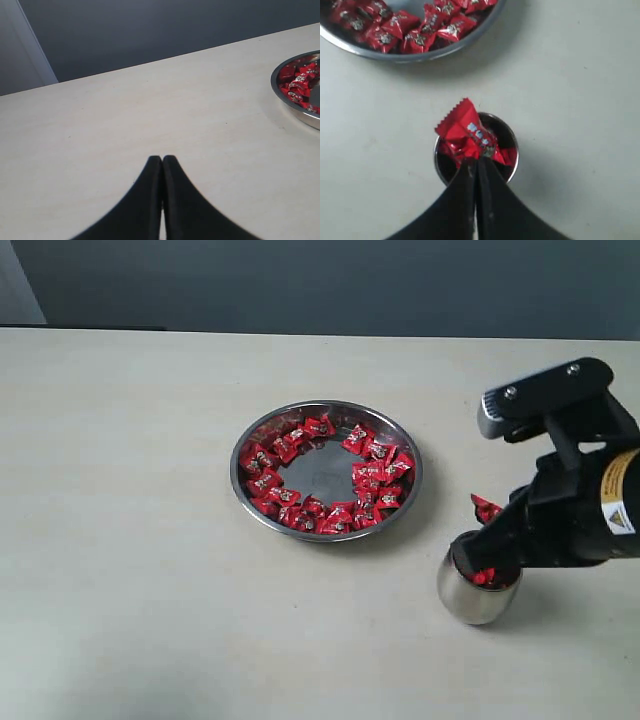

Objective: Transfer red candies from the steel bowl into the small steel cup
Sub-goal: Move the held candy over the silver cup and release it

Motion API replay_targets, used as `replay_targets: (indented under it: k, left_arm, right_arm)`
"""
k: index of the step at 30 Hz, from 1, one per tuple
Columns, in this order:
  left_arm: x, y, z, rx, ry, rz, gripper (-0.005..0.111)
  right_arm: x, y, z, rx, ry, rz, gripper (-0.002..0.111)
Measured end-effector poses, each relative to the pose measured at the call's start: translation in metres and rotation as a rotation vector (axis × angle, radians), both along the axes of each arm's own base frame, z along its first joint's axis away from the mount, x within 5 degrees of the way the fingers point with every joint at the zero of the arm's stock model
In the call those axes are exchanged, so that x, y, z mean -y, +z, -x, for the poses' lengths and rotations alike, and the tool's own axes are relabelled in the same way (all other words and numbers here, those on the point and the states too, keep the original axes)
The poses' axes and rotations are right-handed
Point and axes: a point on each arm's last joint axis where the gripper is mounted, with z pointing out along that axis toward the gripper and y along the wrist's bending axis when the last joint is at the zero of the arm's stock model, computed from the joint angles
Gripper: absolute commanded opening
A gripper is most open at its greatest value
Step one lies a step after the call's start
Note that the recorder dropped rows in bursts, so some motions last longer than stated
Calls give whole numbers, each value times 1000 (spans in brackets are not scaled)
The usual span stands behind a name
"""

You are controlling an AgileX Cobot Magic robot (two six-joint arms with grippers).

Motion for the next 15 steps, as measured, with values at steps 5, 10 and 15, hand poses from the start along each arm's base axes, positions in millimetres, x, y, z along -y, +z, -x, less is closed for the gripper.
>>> replay_targets:
  k: [5, 10, 15]
  left_arm:
    - [0, 0, 0, 0, 0, 0, 0]
    - [0, 0, 0, 0, 0, 0, 0]
    - [0, 0, 0, 0, 0, 0, 0]
  right_arm:
    - [4, -12, 6, -38, -12, 15, -1]
    - [2, -21, 4, -52, -8, 18, -1]
    - [-4, -34, -3, -77, 9, 57, 11]
